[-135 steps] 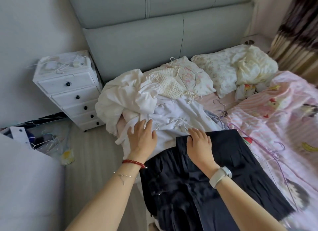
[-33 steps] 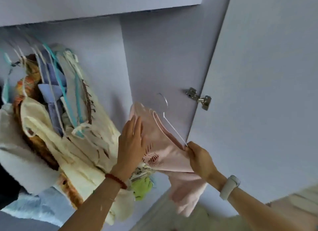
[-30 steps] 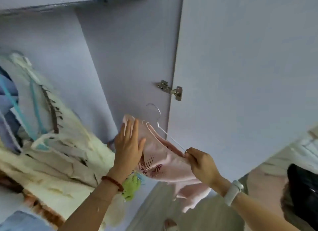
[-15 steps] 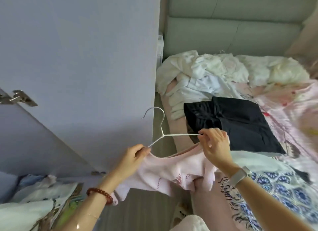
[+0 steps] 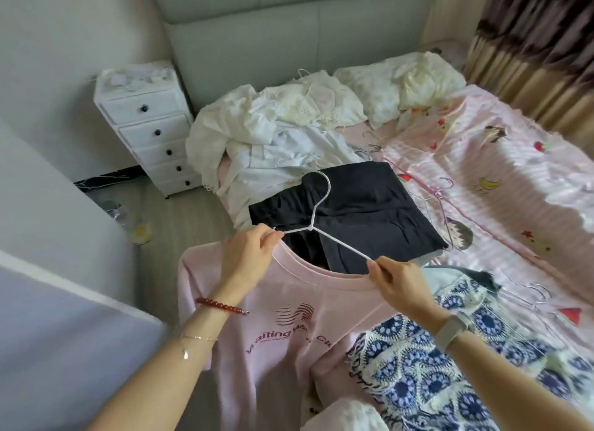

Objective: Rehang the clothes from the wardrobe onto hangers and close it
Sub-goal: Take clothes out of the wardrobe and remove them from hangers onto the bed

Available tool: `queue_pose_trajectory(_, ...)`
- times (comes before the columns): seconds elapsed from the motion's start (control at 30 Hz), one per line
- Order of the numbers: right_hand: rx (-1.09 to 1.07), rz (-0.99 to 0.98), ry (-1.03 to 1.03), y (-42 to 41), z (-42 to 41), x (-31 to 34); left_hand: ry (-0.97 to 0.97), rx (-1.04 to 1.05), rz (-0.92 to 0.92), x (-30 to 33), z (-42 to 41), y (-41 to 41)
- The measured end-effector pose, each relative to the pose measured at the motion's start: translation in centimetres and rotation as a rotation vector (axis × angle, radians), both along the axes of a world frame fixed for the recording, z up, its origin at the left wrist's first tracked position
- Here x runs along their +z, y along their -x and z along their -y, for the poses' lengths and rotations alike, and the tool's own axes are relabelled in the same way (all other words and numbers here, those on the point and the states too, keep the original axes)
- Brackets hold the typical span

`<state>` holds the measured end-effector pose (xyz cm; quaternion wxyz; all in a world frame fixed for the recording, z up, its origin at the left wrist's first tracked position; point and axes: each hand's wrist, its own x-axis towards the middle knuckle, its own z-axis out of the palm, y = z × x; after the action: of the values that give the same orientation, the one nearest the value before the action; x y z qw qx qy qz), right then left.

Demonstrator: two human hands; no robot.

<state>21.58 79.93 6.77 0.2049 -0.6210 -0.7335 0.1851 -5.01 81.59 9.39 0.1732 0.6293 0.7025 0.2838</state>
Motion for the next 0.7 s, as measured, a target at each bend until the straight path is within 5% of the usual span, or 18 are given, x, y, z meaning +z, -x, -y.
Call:
queue_pose_trajectory(0.13,0.032,-0.194,0.188,0.7,0.9,-1.3,-0.027,0.053,-0.111,-1.8,-3.1,-1.8)
queue_pose_trajectory(0.27,-0.070,-0.270,0.168,4.2,0.0,-1.1,-0.130,0.119,-0.111,-2.0,-4.8,-0.7)
queue_pose_trajectory(0.7,0.127,-0.585,0.067,19.6,-12.3,6.7,-0.377,0.358,0.251,4.4,-13.0,8.5)
